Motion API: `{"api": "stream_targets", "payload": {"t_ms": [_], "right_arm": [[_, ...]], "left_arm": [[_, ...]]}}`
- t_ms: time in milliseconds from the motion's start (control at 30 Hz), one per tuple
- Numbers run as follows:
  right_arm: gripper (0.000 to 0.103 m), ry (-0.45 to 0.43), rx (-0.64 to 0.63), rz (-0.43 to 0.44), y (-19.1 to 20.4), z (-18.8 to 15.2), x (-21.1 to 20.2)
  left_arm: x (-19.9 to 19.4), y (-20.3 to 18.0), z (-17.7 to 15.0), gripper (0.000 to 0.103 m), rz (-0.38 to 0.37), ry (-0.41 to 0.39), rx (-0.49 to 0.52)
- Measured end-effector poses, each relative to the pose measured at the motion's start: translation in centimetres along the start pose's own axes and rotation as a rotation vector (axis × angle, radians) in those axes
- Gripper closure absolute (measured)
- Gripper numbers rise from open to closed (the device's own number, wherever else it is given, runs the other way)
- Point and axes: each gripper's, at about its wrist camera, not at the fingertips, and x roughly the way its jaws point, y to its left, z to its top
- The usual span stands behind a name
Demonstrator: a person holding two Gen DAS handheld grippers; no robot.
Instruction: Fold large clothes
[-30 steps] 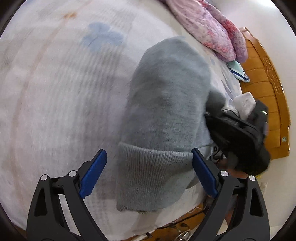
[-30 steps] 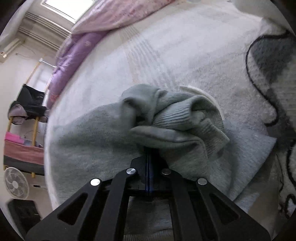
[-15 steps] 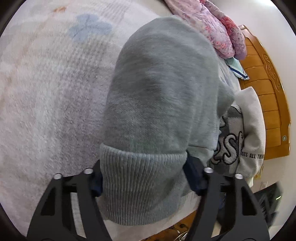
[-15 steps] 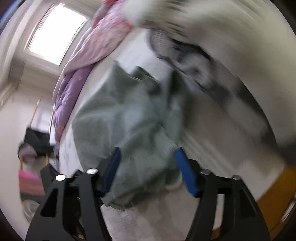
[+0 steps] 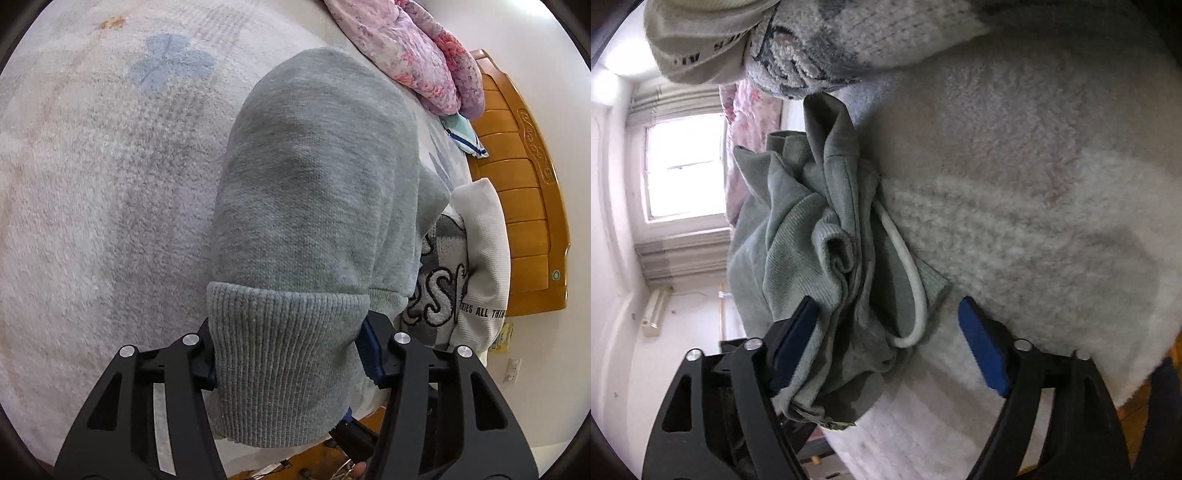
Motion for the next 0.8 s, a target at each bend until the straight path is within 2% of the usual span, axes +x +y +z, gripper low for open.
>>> {"api": "stream_targets", "payload": {"t_ms": [67, 233, 333, 500, 567, 633, 733, 800], "right_arm": [[0.017, 0.005, -0.004, 0.023, -0.1, 0.6, 0.8], [0.018, 0.01, -0.041, 0.1, 1.7, 1.5, 1.7], [0.018, 0.059, -0.078, 0.12, 2.6, 2.2, 3.7], [0.021, 0.082, -0.15, 0.11, 4.4, 3.0, 6.0], [0.047, 0.084, -0.208, 0.072, 5.9, 2.8, 6.4], [0.062, 0.082, -0.296, 0.016, 7.9, 2.8, 6.1], [0.071, 0.065, -0.497, -0.084, 12.1, 1.7, 5.5], [0.073, 0.051, -0.605, -0.116, 15.1, 0.9, 4.9]], "left_arm": [[-0.1, 0.0, 0.0, 0.047, -0.002, 0.001, 0.002], [-0.2, 0.3, -0.1, 0.047, -0.01, -0.001, 0.003], [-0.1, 0.5, -0.2, 0.047, -0.014, 0.0, 0.009], [0.0, 0.5, -0.3, 0.047, -0.022, -0.005, 0.011], [-0.2, 0.3, -0.3, 0.047, -0.019, -0.017, 0.014], [-0.8, -0.3, -0.4, 0.047, 0.0, -0.047, 0.039], [-2.5, -2.5, -0.8, 0.048, 0.047, -0.119, 0.126], [-3.7, -3.5, -0.9, 0.049, 0.049, -0.162, 0.142]]}}
